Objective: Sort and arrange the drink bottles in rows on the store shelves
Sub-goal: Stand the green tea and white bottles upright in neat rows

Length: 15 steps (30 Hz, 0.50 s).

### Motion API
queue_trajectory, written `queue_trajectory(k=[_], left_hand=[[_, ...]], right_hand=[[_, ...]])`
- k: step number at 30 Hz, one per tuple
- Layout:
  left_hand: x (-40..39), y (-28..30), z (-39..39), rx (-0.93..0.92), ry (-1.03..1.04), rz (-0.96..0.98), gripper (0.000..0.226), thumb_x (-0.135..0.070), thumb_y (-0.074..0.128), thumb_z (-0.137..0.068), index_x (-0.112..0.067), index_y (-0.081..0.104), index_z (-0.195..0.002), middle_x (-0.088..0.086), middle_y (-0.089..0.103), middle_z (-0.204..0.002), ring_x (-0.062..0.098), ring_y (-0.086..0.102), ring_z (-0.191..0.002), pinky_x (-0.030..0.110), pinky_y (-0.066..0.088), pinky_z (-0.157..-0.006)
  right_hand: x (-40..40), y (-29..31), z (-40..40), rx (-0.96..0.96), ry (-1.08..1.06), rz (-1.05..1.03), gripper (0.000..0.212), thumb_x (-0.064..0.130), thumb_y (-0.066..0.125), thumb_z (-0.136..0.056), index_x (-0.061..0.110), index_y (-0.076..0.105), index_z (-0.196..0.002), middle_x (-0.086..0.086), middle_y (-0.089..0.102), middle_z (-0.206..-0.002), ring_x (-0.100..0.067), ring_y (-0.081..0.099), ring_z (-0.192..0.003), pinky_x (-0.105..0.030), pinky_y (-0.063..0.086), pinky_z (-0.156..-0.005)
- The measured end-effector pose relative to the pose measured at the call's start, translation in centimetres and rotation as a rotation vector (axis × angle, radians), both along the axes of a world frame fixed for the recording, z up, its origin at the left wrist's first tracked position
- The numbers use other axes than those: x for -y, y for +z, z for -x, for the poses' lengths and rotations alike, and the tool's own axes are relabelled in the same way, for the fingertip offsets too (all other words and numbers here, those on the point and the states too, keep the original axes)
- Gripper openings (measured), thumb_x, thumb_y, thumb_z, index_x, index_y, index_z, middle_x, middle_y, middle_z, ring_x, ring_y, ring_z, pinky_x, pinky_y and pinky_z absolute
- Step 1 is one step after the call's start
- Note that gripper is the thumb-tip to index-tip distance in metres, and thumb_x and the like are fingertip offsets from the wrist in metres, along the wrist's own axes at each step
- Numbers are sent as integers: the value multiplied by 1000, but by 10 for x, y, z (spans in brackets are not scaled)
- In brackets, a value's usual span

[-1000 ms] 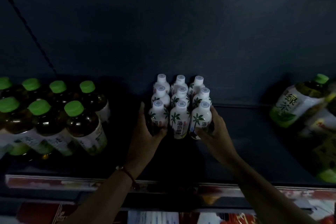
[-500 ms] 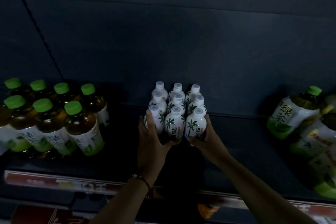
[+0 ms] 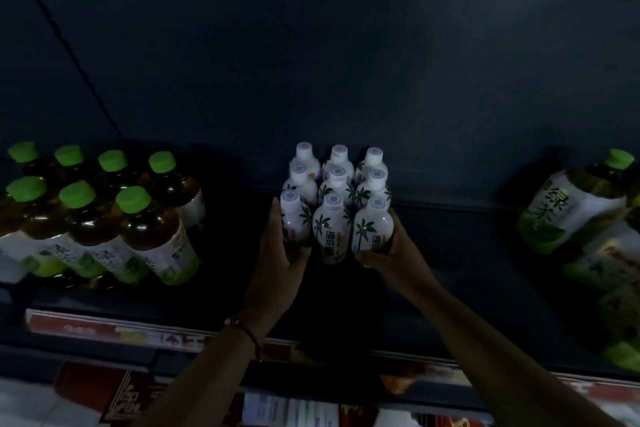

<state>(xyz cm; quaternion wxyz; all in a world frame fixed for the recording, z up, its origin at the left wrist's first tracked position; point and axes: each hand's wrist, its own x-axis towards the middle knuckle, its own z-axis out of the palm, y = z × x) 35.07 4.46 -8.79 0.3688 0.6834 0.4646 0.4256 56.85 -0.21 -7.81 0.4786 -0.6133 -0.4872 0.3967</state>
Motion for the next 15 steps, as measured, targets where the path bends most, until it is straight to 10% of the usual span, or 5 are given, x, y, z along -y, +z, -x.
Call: queue_trajectory(k=[5, 10, 15], left_hand=[[0, 5, 3, -93, -9, -11, 95, -21, 70, -90, -39, 5, -157, -4, 24, -161, 8, 31, -145, 44, 39, -114], [0, 31, 10, -535, 27, -477, 101, -36, 78, -77, -29, 14, -155, 15, 16, -161, 35, 21, -147, 50, 33, -112], [-21, 60, -1, -864, -172, -766, 87, -33, 78, -72, -25, 38, -149, 17, 37, -150, 36, 38, -136, 53, 28, -113]], right_hand=[[4, 7, 5, -17, 0, 9, 82, 2, 78, -70, 30, 42, -137, 1, 66, -120, -19, 66, -110, -44, 58, -87], [13, 32, 14, -28, -39, -40, 75, 2, 78, -73, 29, 42, -133, 2, 65, -119, -23, 65, -111, -36, 59, -82], [32, 68, 22, 582, -85, -108, 92, 22, 76, -81, 30, 18, -153, 19, 22, -155, 2, 22, -140, -15, 36, -106]])
